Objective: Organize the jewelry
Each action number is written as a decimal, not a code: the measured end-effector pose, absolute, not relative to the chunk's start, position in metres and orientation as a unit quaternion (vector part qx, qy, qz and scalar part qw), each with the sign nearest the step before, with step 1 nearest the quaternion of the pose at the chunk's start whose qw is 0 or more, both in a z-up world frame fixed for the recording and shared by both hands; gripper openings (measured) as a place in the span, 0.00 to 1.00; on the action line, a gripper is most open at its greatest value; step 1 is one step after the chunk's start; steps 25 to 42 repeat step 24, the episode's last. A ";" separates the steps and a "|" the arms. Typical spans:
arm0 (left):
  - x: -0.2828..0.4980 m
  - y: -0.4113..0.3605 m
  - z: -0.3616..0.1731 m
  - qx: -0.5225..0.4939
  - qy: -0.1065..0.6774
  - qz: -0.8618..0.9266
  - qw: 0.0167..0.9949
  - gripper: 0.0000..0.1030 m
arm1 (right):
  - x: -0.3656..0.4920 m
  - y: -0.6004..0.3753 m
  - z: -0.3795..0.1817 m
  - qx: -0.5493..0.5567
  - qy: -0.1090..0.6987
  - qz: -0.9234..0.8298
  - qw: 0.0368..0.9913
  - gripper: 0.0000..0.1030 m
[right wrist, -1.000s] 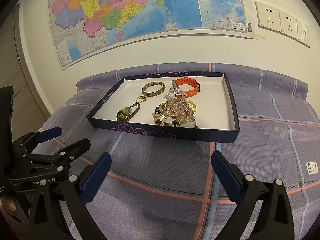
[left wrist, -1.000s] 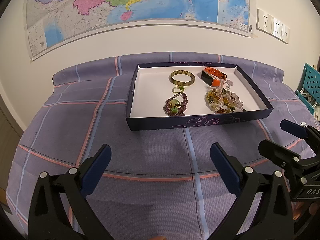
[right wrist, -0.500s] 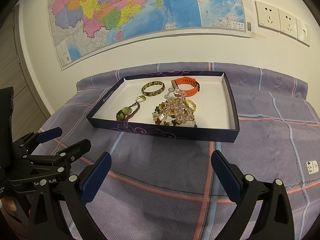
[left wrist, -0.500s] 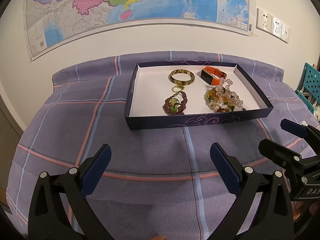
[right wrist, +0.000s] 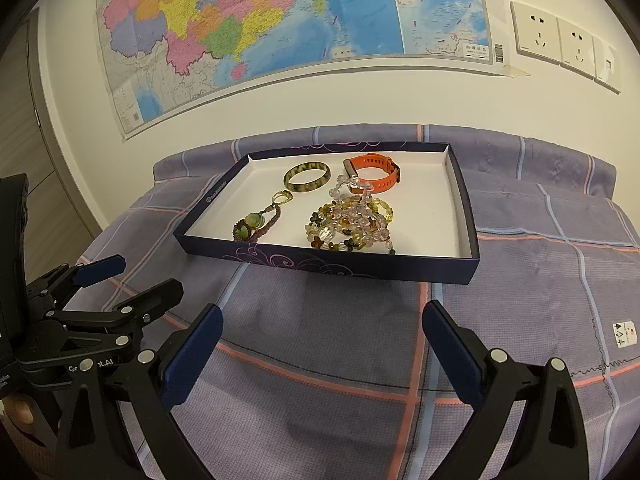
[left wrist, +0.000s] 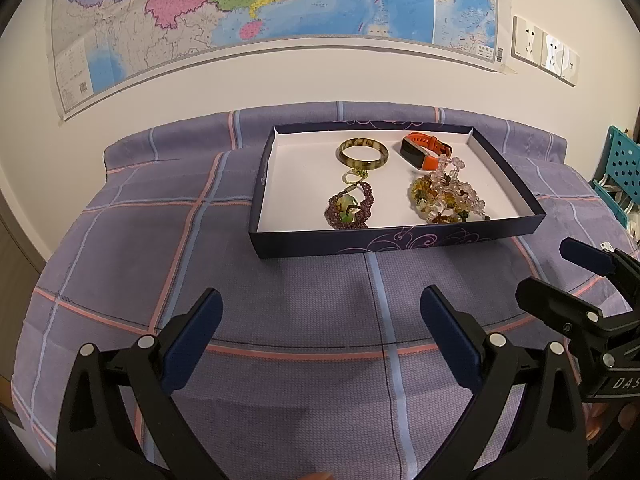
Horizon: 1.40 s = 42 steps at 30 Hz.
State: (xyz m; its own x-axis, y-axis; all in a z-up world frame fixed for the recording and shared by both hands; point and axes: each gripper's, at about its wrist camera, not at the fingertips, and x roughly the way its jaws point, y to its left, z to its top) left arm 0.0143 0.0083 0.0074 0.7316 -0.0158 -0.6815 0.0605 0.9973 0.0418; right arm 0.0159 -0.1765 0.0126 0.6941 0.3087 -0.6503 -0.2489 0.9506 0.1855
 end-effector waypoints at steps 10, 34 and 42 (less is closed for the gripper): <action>0.015 0.009 0.007 0.028 0.364 -0.020 0.931 0.95 | 0.016 -0.177 0.012 0.042 0.362 0.151 0.919 0.94; 0.020 0.010 -0.002 0.019 0.384 -0.022 0.923 0.95 | 0.019 -0.186 0.008 0.033 0.374 0.141 0.916 0.94; 0.020 0.010 -0.002 0.019 0.384 -0.022 0.923 0.95 | 0.019 -0.186 0.008 0.033 0.374 0.141 0.916 0.94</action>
